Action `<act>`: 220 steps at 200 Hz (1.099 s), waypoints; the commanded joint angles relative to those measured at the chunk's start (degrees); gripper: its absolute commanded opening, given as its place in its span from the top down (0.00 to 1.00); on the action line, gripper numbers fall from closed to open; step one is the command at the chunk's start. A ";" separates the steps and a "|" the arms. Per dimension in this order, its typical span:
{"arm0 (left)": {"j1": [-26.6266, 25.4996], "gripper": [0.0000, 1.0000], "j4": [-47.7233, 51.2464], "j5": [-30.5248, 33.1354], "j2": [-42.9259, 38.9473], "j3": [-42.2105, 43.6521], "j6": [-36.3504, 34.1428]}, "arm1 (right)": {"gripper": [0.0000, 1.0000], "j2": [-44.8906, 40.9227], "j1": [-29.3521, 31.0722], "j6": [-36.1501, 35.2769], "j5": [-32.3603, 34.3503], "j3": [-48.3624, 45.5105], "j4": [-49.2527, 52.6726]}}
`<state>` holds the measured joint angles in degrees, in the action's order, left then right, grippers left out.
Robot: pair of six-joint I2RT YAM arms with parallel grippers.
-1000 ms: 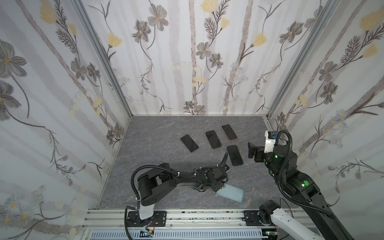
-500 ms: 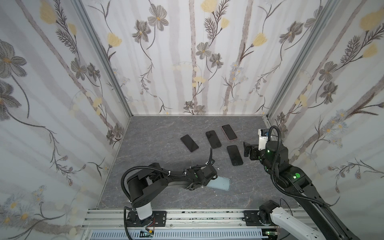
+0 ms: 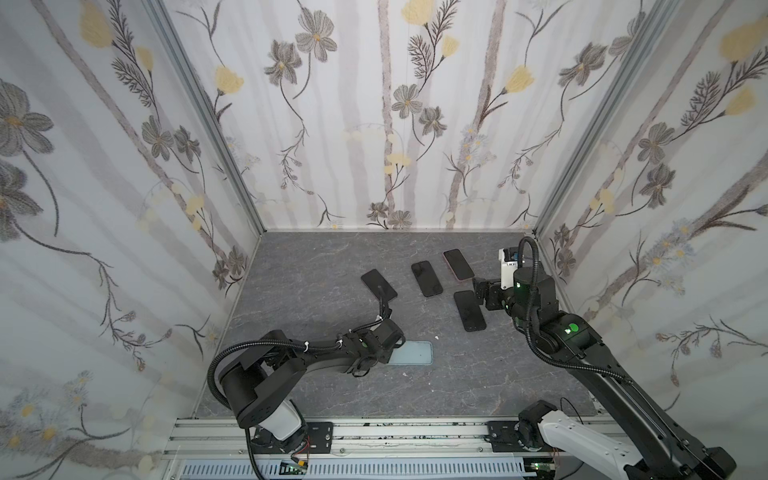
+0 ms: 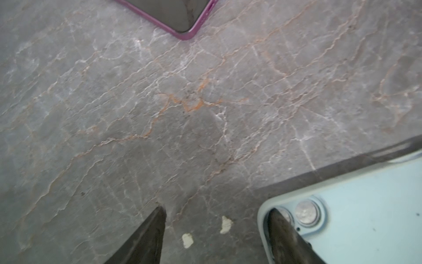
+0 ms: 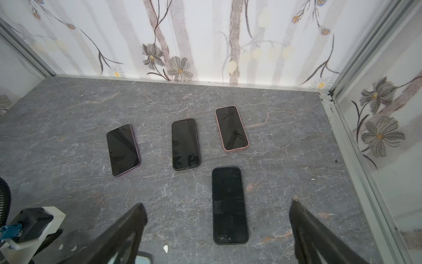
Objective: Put the phone into the phone case
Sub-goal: 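Drag the light blue case toward the table center with the left gripper, then grasp the purple-edged black phone's end with the right gripper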
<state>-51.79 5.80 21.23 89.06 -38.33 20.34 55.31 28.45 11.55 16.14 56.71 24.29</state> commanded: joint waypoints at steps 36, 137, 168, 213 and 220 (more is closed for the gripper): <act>1.74 0.27 0.53 -1.19 -8.36 0.90 3.38 | 0.06 9.36 3.97 0.70 -3.49 5.01 -3.61; 16.42 0.16 4.15 -0.30 -33.23 0.15 1.05 | 0.00 45.97 11.84 -9.44 -8.75 29.25 -11.03; 18.57 0.13 -0.19 2.02 -36.44 3.61 -2.25 | 0.00 58.28 12.51 -10.84 -9.63 41.00 -8.07; 20.89 0.11 -2.47 1.58 -36.78 4.85 -4.20 | 0.00 72.24 12.77 -11.73 -10.67 53.02 -4.75; 21.23 0.10 -2.63 1.47 -36.64 4.98 -4.50 | 0.00 73.67 12.77 -11.61 -11.04 54.08 -4.53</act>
<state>-31.44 6.04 21.89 52.18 -33.47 17.87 125.12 41.08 0.97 6.33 107.46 17.47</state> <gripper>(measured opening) 0.893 0.997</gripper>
